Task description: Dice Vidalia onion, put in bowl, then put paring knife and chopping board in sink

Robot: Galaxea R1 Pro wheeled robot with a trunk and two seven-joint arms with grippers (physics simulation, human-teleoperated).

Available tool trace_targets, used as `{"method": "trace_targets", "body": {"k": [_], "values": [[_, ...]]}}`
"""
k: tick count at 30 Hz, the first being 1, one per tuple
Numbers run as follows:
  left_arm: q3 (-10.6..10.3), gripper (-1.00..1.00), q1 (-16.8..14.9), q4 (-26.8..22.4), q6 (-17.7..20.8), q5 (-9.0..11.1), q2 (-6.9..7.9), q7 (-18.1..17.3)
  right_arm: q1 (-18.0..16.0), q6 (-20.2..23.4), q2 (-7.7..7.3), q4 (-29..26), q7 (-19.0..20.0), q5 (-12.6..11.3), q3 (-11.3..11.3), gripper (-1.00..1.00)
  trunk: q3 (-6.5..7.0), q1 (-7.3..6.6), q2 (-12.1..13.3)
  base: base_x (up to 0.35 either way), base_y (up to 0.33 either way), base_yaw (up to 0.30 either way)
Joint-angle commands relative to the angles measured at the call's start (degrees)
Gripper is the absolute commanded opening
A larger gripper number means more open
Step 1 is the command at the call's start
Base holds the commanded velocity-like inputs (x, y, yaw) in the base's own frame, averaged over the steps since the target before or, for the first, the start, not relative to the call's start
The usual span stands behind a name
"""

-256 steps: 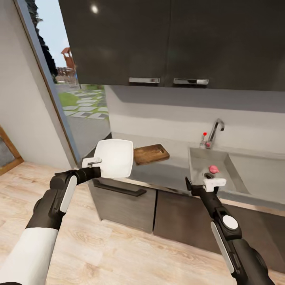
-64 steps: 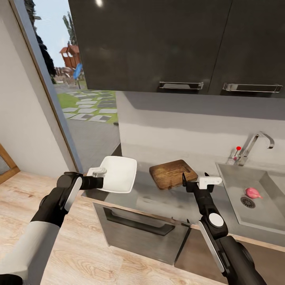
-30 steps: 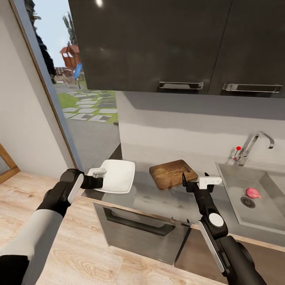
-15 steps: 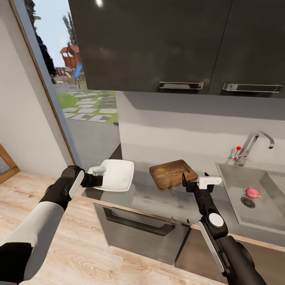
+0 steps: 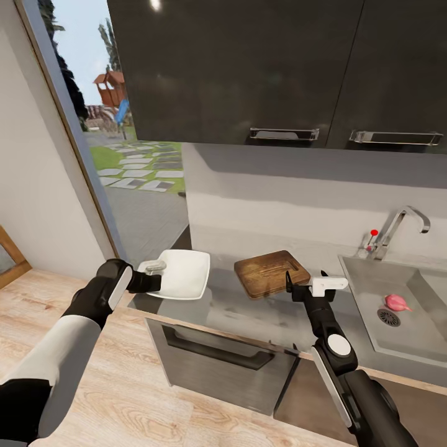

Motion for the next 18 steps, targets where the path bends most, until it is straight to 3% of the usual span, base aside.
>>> {"method": "trace_targets", "body": {"k": [1,18], "values": [[-0.2,-1.00,-0.1,0.0,0.2,0.5,0.05,0.1,-0.1,0.4,-0.07,-0.1,-0.5,0.0,0.2,1.00,-0.12,0.04,-0.1,0.000,0.000,0.000],[-0.2,-1.00,-2.2,4.8,0.0,0.5,-0.06,0.7,-0.1,0.4,-0.07,-0.1,-0.5,0.0,0.2,1.00,-0.12,0.04,-0.1,0.000,0.000,0.000]]}}
